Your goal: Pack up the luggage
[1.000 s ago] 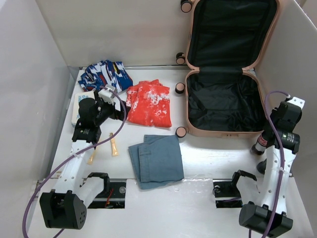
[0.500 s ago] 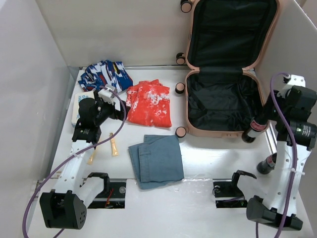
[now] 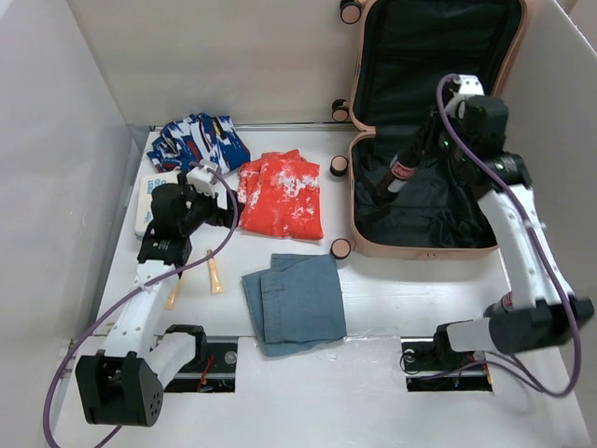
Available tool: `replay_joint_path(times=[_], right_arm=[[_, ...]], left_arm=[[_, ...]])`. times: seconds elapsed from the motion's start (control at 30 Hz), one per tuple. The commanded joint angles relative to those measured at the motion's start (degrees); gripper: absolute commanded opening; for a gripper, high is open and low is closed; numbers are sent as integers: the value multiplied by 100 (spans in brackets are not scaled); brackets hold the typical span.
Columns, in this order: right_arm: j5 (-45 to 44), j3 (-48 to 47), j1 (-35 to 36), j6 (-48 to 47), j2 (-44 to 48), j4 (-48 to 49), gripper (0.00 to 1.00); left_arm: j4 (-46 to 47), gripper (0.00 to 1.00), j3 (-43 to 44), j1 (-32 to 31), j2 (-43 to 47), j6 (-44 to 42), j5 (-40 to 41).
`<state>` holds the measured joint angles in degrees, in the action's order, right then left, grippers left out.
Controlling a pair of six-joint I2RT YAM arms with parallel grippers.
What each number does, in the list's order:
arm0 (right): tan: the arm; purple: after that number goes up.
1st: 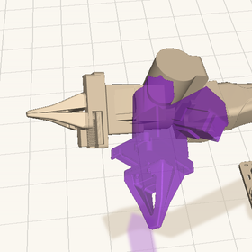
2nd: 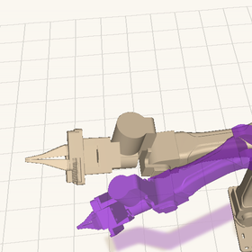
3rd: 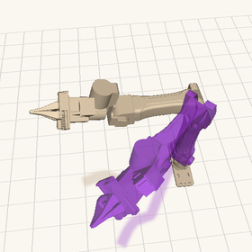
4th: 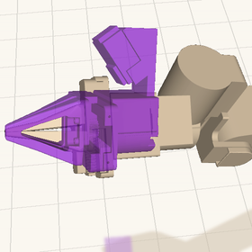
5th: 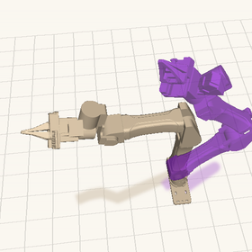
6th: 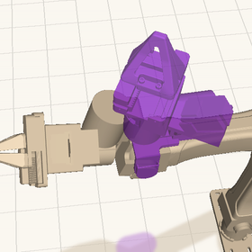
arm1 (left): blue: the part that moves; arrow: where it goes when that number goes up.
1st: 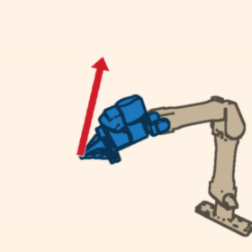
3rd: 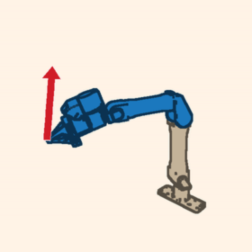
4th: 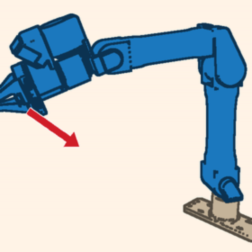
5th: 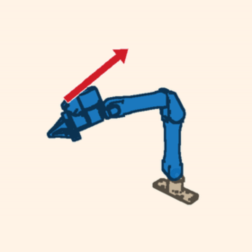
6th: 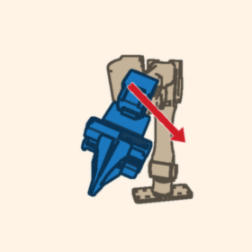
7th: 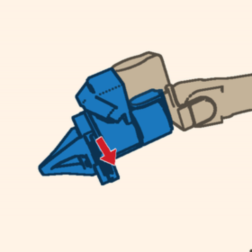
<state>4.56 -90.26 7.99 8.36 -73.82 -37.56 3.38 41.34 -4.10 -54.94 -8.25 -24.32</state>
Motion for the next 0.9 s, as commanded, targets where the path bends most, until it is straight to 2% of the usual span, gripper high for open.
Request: replay_joint_path(times=[0.0, 0.13, 0.23, 0.37, 0.53, 0.63, 0.73, 0.87], right_arm=[[-437, -405, -17, 358, -603, 2872, 0], [-1087, -738, -17, 482, -1605, 3446, 0], [-1089, -957, -17, 762, -2309, 3930, 0], [-835, -1485, -69, 1027, -3127, 3985, 0], [-948, -1855, 98, 1158, -3507, 4133, 0], [-948, -1540, 37, 1607, -3507, 4519, 0], [-896, -618, -297, 2263, -3332, 5081, 0], [-755, 367, -807, 2820, -3332, 5083, 0]], left_arm=[[-65, 100, 120, 32, -70, 43, 50], [-170, 100, 181, 172, -236, 43, 111], [-171, 100, 251, 277, -359, -27, 173], [-223, 100, 374, 410, -570, -80, 173], [-162, 100, 375, 577, -728, -80, 173], [-162, 99, 427, 638, -790, -80, 173], [-109, 99, 427, 691, -790, -132, 173], [-109, 99, 427, 743, -852, -133, 173]])
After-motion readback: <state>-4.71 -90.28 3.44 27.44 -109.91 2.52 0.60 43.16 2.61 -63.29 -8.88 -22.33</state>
